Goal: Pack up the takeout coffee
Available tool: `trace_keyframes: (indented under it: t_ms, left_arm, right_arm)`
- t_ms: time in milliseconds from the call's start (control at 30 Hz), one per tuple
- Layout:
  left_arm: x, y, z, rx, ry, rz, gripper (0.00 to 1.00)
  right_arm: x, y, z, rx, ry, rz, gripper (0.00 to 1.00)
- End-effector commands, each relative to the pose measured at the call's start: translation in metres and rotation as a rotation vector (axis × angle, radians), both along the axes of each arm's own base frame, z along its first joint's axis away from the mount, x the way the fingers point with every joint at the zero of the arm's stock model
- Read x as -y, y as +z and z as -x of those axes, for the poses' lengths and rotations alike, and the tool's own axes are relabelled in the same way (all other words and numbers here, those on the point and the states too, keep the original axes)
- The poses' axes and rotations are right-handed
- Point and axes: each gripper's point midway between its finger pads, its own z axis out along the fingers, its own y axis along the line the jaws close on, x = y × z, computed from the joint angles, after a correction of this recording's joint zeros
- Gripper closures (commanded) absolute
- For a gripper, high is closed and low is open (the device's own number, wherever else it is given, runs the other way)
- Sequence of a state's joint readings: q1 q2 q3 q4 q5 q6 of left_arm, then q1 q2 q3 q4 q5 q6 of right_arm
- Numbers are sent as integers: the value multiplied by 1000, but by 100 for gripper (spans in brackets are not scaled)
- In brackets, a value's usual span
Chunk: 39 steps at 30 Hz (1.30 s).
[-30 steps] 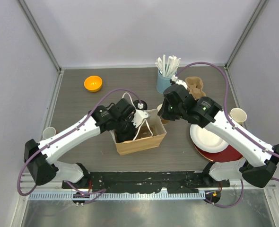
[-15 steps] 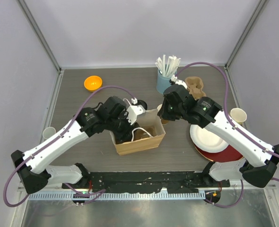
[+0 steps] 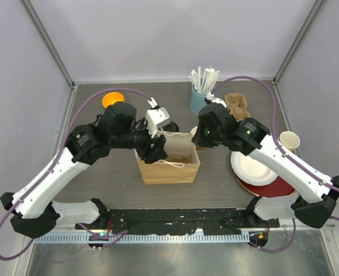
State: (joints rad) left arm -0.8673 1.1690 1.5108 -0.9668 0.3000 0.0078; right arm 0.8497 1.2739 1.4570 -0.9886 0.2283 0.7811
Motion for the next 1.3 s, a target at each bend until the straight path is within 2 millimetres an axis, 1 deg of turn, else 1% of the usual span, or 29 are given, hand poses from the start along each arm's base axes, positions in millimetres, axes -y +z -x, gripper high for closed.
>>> trace_keyframes:
  t_ms: [0,33,67,100,133,167,233,267,300,367,433,500,600,767,800,867,900,967,1033,1100,1133,1167,1200,1233,1267]
  left_arm:
    - [8,57,-12,102,8,140,37]
    - [8,63,-16,113,15,150,37]
    - [7,78,-24,118,52,182,36]
    - [9,81,-31,113,64,188,36]
    - [10,86,-33,100,63,207,36]
    - [6,97,-42,106,95,232,36]
    - [6,100,-54,67,139,258,35]
    - [2,107,-60,74,162,273,35]
    - [1,108,-64,77,173,271,35]
    - [-3,110,-73,87,206,270,35]
    - [-4,113,-78,80,228,279,35]
    - [-8,113,-86,69,260,287,34]
    - [-13,111,-97,46,305,294,34]
    - [-21,104,-114,39,367,279,33]
    - [-21,103,-118,35,377,280,32]
    - [-25,104,-124,35,394,284,31]
    - [-25,103,-127,32,397,280,30]
    - [-28,108,-133,47,409,286,29]
    - [-31,109,-140,52,422,284,28]
    - [-34,113,-147,64,429,285,27]
    - [-36,107,-154,52,442,271,26]
    - [-35,104,-156,40,430,265,25]
    - [-37,107,-159,54,423,256,25]
    - [-37,87,-168,-1,435,204,25]
    - [-37,83,-171,-14,426,190,25]
  right_arm:
    - [4,3,7,11,28,3,99]
    - [5,4,7,15,26,0,99]
    - [6,3,7,15,26,0,99]
    - [6,2,7,16,24,3,99]
    - [8,3,7,19,20,1,98]
    - [7,3,8,19,22,1,97]
    - [8,4,8,18,20,-1,93]
    - [10,3,10,17,22,6,92]
    - [11,5,9,18,16,6,91]
    - [13,5,10,19,13,11,84]
    - [13,7,10,23,11,10,77]
    - [13,8,10,24,13,8,73]
    - [10,11,8,28,25,2,59]
    - [0,24,9,57,79,-36,46]
    - [-1,29,8,69,84,-44,38]
    - [-1,33,7,85,99,-40,30]
    - [-1,38,7,96,105,-47,25]
    - [-1,43,8,114,117,-50,22]
    - [-3,49,8,130,129,-62,15]
    - [-3,55,8,147,146,-70,13]
    - [-4,58,8,155,151,-79,13]
    - [-4,60,9,162,158,-80,13]
    - [-4,62,9,166,162,-86,13]
    - [-5,63,10,170,167,-92,13]
    - [-5,62,10,174,172,-91,12]
